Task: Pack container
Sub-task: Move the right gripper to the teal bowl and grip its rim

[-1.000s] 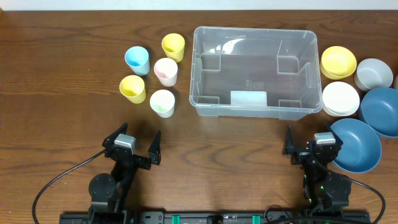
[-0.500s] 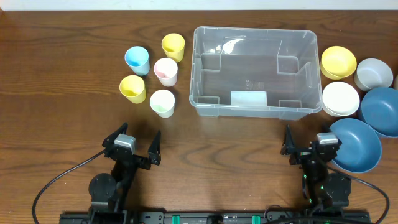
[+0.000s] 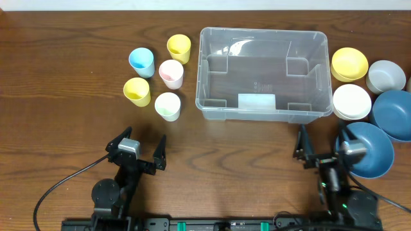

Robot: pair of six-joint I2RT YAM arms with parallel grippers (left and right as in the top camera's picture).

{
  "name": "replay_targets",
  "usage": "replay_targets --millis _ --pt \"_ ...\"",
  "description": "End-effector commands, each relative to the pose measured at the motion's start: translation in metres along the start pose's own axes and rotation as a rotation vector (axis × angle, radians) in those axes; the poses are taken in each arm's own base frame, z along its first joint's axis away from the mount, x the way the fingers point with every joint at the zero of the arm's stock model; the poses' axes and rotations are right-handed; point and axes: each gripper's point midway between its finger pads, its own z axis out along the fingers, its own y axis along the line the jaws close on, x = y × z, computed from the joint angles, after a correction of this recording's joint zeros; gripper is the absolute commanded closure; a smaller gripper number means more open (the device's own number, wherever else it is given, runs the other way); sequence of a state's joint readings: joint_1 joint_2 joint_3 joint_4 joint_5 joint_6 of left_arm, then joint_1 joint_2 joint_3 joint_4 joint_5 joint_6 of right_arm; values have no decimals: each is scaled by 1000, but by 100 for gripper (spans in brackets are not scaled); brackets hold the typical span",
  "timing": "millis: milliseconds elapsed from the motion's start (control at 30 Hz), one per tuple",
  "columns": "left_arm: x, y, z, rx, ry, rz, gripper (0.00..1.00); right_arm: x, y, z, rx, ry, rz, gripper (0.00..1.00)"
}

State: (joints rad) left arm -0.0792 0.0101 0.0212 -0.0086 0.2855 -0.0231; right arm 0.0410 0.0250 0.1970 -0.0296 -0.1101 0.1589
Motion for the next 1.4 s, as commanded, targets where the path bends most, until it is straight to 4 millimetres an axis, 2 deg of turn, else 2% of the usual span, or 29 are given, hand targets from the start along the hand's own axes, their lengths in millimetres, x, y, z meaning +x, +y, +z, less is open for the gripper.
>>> replay_targets --millis 0,100,200,267,367,433,600,733,833,1033,1267,1367 --pt "16 0 1 7 47 3 2 -78 -16 -18 166 -71 -43 1" --pt "16 0 1 7 47 3 2 -106 -46 -34 402 69 -27 1" --pt "16 0 1 7 47 3 2 -109 -55 -44 503 275 15 1" --pt "16 0 1 7 47 3 2 -101 -46 -43 468 419 39 1" --pt "16 0 1 7 47 3 2 -73 -30 -41 384 643 50 1" --pt "16 0 1 7 47 3 2 -60 -41 -46 468 720 67 1" --pt "16 0 1 7 47 3 2 -56 -79 -73 817 665 272 1" --pt "16 0 1 7 47 3 2 -65 -101 -85 965 609 270 1" --pt "16 0 1 7 47 3 2 -64 -110 -91 1028 612 284 1" --pt "16 0 1 7 47 3 2 -50 -122 -79 1013 711 317 1" --pt "16 0 1 7 47 3 2 -31 -121 -35 761 973 375 1" --pt "16 0 1 7 47 3 2 -26 -122 -34 771 1029 437 1"
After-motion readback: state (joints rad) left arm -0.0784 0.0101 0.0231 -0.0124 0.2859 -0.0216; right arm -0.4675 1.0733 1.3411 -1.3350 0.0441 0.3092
